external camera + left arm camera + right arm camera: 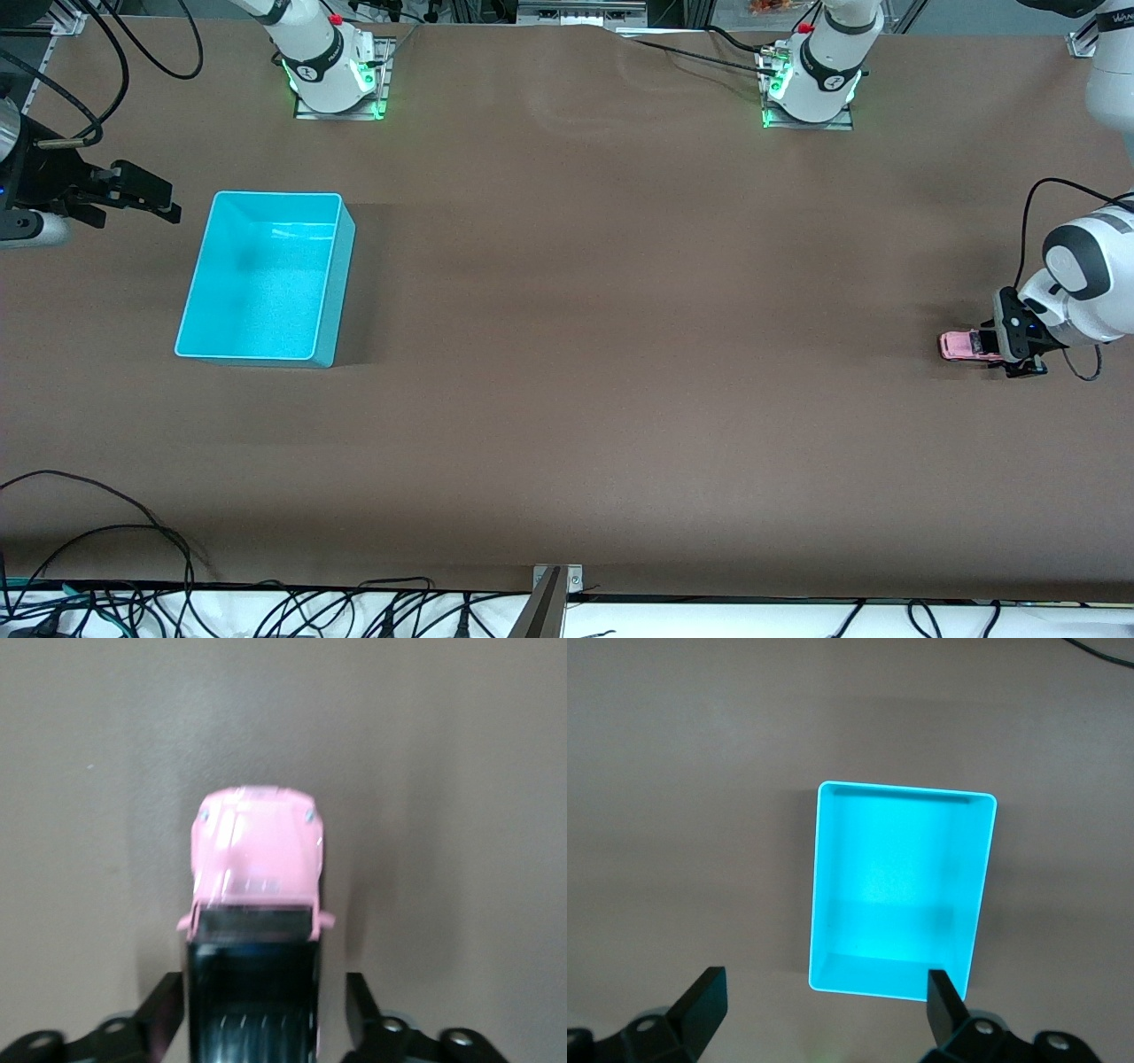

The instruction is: Wind and store pink jeep toy

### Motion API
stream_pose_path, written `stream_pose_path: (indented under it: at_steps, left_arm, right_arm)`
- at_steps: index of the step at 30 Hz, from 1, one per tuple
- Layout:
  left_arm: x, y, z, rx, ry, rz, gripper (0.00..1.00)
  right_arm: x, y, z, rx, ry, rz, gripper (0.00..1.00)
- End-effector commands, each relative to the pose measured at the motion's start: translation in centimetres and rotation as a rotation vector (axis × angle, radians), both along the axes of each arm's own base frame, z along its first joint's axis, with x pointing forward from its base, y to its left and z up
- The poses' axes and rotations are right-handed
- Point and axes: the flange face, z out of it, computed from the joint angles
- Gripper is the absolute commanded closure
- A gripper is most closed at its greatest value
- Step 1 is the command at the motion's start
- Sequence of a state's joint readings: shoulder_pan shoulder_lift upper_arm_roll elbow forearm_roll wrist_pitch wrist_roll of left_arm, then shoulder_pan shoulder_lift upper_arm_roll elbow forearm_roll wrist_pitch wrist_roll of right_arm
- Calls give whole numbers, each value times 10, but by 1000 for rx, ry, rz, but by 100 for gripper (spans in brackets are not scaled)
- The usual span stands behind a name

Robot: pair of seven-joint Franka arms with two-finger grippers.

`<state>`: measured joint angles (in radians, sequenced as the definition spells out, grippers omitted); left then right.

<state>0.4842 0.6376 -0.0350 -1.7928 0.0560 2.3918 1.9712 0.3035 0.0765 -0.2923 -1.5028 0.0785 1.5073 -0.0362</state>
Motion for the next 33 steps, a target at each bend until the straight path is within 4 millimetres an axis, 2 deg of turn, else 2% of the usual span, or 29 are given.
stream_pose_path:
  at_steps: [1,7,11,16,21,28,31,33]
  left_arm:
    - [16,7,33,-33,23,17,0]
    - [22,13,78,-35,39,29,0]
    - [30,9,108,-33,42,47,0]
    - [34,5,132,-41,87,159,0]
    - [47,-16,158,-34,108,204,0]
    - [61,-57,193,-14,153,259,0]
    - [60,-63,196,-10,179,311,0]
    - [61,-69,215,-1,163,344,0]
  right_arm:
    - [0,1,7,3,-3,0,0]
    - [0,2,8,4,-4,2,0]
    - [0,2,8,4,-4,2,0]
    - [0,2,8,4,-4,2,0]
    - [0,1,7,3,-3,0,0]
    - [0,1,7,3,-3,0,0]
    - [0,2,7,5,-3,2,0]
    - [0,1,7,4,-3,0,0]
